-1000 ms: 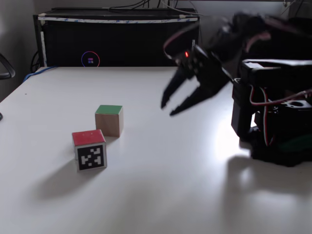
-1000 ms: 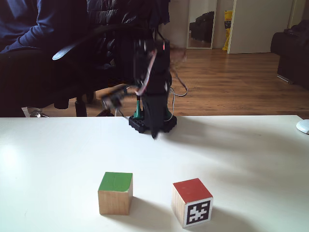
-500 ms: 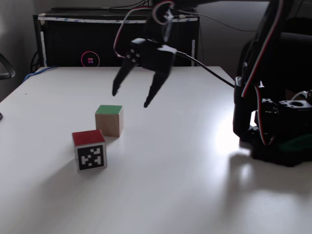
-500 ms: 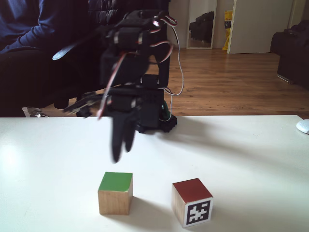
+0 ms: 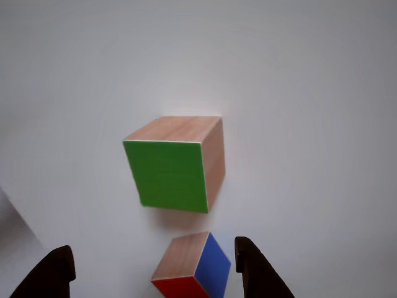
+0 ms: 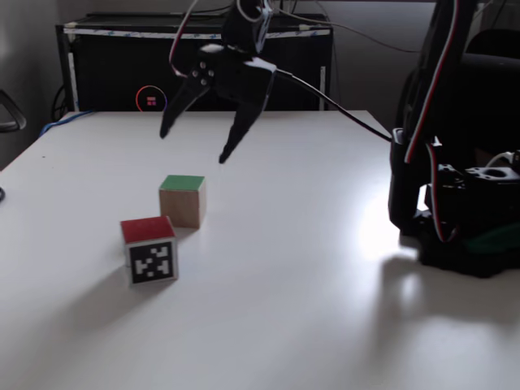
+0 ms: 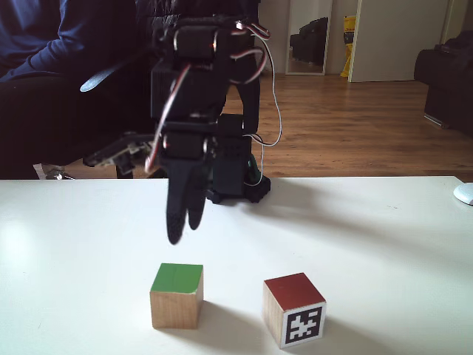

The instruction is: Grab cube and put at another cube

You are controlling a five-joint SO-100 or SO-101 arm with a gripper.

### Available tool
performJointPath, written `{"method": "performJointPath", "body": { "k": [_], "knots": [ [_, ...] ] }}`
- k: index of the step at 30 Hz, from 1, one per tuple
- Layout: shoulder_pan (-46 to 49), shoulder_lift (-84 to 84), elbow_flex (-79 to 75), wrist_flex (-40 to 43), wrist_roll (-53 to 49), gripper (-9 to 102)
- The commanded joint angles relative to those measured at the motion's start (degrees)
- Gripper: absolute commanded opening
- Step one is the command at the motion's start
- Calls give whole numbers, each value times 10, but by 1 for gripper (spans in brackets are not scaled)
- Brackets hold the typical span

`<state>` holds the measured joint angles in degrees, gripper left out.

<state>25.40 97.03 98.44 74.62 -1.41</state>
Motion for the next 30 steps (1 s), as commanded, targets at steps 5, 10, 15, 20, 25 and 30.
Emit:
{"method": "performJointPath", "body": {
  "k": [5,10,15,20,25,30],
  "knots": [
    [-3,-87,-90,-4,-7,41],
    [5,-156,-145,1,-10,41],
    [6,-189,-152,0,-20,40],
    [9,-225,-156,-8,-29,39],
    [17,-252,-162,-20,-32,37],
    [25,-265,-167,-28,-36,35]
  ]
}}
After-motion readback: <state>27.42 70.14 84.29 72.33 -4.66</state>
